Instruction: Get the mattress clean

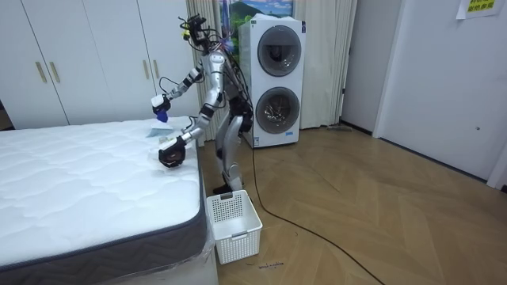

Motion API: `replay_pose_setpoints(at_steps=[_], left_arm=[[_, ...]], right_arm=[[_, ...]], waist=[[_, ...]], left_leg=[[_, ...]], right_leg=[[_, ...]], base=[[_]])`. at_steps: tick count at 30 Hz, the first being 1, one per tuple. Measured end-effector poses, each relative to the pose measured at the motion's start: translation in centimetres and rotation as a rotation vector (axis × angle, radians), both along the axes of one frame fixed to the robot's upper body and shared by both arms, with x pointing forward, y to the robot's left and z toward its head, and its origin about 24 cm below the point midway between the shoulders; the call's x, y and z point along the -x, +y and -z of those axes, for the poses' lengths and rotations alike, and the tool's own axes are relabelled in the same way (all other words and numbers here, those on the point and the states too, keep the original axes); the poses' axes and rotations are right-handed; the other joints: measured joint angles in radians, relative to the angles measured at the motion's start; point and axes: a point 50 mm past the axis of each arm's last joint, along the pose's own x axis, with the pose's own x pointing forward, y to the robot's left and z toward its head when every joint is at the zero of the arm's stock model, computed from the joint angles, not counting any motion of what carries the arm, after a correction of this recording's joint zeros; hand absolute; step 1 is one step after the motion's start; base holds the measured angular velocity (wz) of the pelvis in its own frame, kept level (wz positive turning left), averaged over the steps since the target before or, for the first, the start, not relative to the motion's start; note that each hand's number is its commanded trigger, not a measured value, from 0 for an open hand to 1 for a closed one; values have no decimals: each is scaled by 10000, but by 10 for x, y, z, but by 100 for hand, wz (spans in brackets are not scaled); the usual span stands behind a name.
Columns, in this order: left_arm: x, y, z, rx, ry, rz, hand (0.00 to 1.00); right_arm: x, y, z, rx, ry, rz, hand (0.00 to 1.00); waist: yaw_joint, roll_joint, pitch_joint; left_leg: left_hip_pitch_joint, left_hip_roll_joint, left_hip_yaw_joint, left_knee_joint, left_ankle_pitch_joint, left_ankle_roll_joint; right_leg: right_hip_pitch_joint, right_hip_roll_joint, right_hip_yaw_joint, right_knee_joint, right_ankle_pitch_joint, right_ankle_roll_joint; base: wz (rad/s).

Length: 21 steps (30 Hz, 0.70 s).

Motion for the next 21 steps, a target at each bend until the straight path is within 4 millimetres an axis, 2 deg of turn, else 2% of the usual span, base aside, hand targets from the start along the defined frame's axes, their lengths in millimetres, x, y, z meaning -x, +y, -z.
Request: replay_pose_setpoints(at_steps=[6, 14, 21], left_arm=[[-1, -1, -1, 60, 184, 80, 100], [-1, -3, -1, 56, 160, 178, 100], [5, -2, 8, -15, 402, 135, 100]], right_arm=[[-2, 17, 0, 274, 457, -623, 100], [-3, 28, -3, 430, 674, -1024, 100], [-1, 55, 5, -175, 925, -1747, 100]], waist=[[77, -23, -3], [86, -74, -39], [56, -80, -44]], left_leg=[[74, 20, 18, -82, -7, -9], [66, 38, -6, -7, -6, -9], [310, -17, -16, -31, -6, -8]], right_leg=[[91, 33, -9, -130, 13, 17], [150, 41, -87, -131, 16, 13], [355, 23, -102, -74, 18, 12]], base=[[-2], [0], [0]])
